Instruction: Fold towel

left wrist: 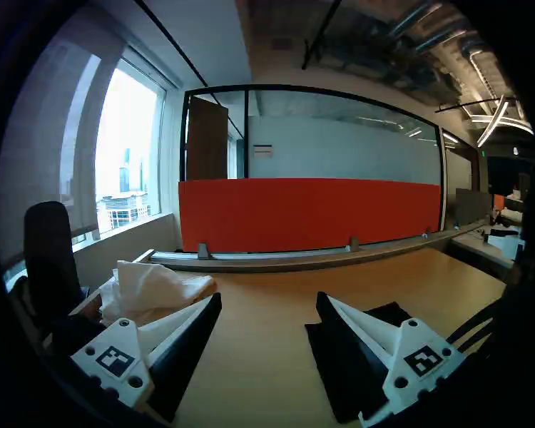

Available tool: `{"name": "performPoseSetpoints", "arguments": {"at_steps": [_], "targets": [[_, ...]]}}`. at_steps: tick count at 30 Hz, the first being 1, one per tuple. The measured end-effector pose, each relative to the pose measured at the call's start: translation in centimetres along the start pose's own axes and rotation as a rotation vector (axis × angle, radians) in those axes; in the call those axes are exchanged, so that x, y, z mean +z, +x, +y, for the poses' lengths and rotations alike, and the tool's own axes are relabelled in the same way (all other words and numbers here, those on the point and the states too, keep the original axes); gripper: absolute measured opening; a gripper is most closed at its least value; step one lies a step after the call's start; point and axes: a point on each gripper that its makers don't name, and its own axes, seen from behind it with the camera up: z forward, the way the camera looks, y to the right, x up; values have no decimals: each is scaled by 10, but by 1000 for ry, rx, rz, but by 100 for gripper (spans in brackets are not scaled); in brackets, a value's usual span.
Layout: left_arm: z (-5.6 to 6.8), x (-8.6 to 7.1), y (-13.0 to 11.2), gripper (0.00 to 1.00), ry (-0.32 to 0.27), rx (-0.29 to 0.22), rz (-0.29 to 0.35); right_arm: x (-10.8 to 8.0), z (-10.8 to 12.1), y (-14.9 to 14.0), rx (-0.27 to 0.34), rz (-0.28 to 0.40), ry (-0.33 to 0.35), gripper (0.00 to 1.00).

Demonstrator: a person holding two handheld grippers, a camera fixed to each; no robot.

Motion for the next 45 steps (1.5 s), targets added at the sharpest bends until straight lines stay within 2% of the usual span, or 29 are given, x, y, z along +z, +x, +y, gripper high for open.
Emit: {"name": "performPoseSetpoints", "arguments": {"at_steps": [8,14,20,30,39,45], "targets": [[16,6,-11,99,-98,77,-100,-2,-25,-26,-93,-78,98,99],[37,9,-25,99,-192,120,-163,-8,-47,-57,-183,-183,207,100],[57,6,-49,99,-277,148,-235,-18,-70,-85,-257,-279,326,100],[73,0,-95,99,-331,186,-339,-24,-90,-124,-313,-392,449,100],[93,-8,-151,99,-380,208,-435,-31,-101,-172,-338,-481,516,100],[98,-11,-185,99,-394,226,-500,-35,-107,-205,-350,-539,545,100]]}}
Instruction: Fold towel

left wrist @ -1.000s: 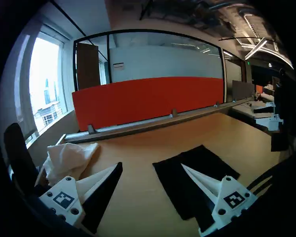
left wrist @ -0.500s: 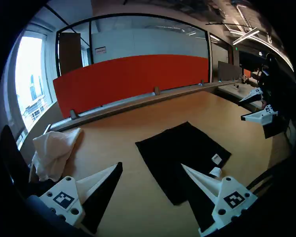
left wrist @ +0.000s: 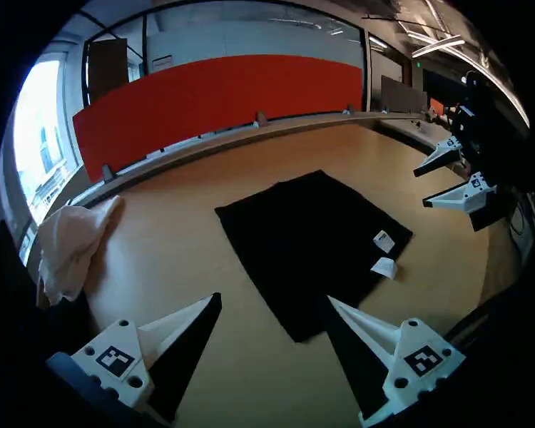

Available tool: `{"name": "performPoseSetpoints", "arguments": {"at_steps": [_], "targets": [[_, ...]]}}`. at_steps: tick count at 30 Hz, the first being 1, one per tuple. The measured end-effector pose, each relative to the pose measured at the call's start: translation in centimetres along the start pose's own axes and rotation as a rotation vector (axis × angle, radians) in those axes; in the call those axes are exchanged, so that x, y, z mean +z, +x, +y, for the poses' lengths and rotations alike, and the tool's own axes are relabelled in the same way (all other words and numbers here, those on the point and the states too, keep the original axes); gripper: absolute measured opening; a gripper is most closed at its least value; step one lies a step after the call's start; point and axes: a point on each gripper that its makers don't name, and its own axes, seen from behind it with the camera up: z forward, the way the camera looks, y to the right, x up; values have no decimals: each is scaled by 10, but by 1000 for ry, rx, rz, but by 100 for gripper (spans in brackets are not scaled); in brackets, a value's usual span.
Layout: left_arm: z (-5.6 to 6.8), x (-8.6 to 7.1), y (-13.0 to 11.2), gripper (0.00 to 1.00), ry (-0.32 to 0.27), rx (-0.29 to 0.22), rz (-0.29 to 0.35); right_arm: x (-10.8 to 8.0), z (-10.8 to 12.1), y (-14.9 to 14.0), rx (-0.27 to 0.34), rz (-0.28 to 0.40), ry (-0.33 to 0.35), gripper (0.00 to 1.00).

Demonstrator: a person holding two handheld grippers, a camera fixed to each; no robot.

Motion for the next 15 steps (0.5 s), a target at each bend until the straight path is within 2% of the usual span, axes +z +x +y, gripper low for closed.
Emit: {"name": "performPoseSetpoints", "arguments": {"at_steps": [15], "targets": [[13,28,-43,99,-45,16,-109,28,-21,-43,7,-93,62,100]]}}
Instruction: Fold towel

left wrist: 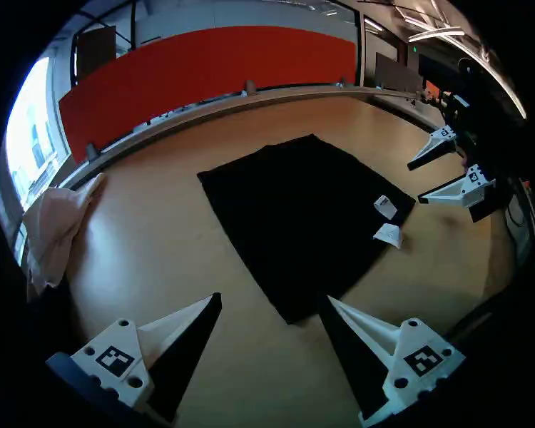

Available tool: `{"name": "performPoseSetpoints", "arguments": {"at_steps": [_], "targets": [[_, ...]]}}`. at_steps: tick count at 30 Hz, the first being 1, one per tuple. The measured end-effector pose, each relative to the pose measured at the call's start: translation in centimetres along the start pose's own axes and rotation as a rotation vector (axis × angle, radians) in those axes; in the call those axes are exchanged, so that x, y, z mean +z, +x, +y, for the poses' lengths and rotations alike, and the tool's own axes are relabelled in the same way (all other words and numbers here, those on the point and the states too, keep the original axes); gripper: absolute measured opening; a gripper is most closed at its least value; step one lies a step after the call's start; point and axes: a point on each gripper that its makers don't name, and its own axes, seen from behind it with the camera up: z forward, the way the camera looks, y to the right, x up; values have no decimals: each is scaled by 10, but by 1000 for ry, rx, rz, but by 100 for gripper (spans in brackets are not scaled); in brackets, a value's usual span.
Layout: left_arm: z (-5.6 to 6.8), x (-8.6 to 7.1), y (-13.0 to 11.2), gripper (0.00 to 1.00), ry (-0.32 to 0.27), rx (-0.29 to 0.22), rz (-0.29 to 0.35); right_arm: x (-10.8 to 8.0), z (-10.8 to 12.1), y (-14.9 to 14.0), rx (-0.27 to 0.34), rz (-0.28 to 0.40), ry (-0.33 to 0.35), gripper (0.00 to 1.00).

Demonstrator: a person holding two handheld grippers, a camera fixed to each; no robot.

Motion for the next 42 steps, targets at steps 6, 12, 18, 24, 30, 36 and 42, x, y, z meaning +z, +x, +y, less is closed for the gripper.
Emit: {"name": "performPoseSetpoints", "arguments": {"at_steps": [6,12,18,24,30,36,42], "targets": [[8,10,-8,99,-27,13,-32,6,-1,-11,4,-25,11,100],[14,19,-16,99,-48,34,-65,7,-1,-21,-1,-48,23,99],[21,24,-22,99,-72,32,-86,8,-5,-26,5,-65,47,96],[27,29,-24,99,-86,50,-103,12,-4,-28,18,-71,58,89],[32,32,-28,96,-100,56,-117,15,-6,-30,29,-73,78,79],[33,32,-29,90,-105,50,-125,14,-8,-30,52,-73,92,73],[34,32,-28,82,-111,55,-131,12,-7,-31,61,-71,88,64]]}}
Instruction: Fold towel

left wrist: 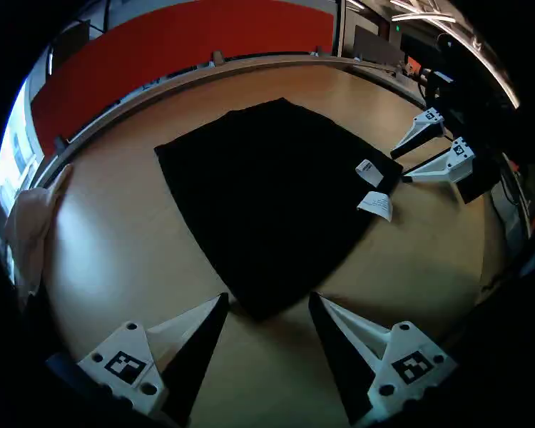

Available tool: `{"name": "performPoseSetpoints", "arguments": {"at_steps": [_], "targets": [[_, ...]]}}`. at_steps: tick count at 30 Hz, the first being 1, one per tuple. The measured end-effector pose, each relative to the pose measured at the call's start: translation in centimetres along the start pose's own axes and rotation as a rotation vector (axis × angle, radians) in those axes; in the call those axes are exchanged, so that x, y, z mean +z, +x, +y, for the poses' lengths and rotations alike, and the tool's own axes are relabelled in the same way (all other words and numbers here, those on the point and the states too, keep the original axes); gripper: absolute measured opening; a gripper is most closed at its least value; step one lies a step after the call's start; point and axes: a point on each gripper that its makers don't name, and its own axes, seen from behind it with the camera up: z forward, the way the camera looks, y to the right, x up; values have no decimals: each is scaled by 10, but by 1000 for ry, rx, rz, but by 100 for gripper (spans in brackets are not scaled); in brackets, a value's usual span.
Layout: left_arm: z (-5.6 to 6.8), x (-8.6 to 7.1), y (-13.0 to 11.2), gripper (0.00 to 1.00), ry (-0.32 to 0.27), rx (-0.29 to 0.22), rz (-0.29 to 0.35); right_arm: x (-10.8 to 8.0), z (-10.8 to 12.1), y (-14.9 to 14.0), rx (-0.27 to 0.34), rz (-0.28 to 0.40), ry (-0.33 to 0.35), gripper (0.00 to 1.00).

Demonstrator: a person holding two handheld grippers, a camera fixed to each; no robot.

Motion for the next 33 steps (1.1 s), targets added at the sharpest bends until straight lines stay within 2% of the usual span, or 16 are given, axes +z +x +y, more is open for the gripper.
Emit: {"name": "performPoseSetpoints", "arguments": {"at_steps": [7,11,15,17,19,23,31,33], "targets": [[0,0,0,79,4,-5,-3,0,-3,1,-7,3,5,48],[0,0,-1,74,3,-4,-4,0,-6,1,-11,5,8,38],[0,0,0,64,6,-7,-7,0,-7,1,-13,6,7,30],[0,0,0,54,9,-9,-9,0,-8,1,-14,7,6,26],[-1,-1,0,52,10,-11,-10,1,-8,1,-13,6,4,25],[-2,-2,1,31,17,-13,-13,1,-8,1,-10,5,1,22],[2,-1,2,16,24,-19,-13,0,-13,3,-8,13,2,15],[3,-2,2,15,25,-20,-13,-2,-14,4,-3,19,3,15]]}}
